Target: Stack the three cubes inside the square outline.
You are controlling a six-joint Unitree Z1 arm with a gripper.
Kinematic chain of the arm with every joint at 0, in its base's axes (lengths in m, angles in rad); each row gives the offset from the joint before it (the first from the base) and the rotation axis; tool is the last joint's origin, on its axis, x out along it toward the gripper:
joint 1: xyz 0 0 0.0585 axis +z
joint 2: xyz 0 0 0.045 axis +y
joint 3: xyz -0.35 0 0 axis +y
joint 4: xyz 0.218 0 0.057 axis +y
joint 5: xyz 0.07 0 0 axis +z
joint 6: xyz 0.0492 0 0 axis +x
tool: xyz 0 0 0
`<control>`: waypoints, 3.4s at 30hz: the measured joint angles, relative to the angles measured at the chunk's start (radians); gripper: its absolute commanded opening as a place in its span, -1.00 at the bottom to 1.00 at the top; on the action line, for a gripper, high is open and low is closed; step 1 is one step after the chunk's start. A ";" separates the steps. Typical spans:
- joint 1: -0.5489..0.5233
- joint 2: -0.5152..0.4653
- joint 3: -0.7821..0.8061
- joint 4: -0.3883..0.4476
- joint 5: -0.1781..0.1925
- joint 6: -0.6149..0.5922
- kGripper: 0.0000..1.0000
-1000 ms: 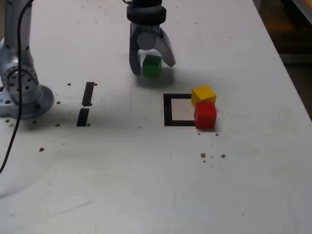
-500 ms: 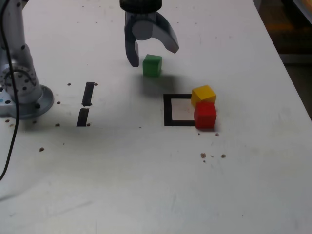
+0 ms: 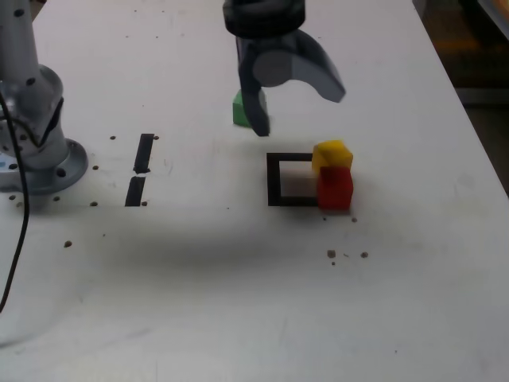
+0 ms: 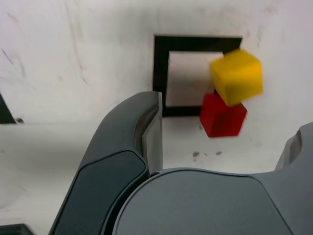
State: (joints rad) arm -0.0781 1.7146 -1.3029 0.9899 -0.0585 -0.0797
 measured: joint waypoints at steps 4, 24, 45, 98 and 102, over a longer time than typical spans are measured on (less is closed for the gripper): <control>-0.031 0.040 -0.036 0.000 0.002 -0.022 0.92; -0.094 0.226 -0.161 0.000 -0.036 -0.035 0.90; -0.104 0.320 -0.183 -0.009 -0.107 -0.029 0.81; -0.095 0.328 -0.216 0.151 -0.089 -0.039 -0.59; -0.110 0.257 -0.213 0.223 -0.051 -0.098 -0.59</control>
State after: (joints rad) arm -0.1884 1.9721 -1.5163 1.2127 -0.1091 -0.1776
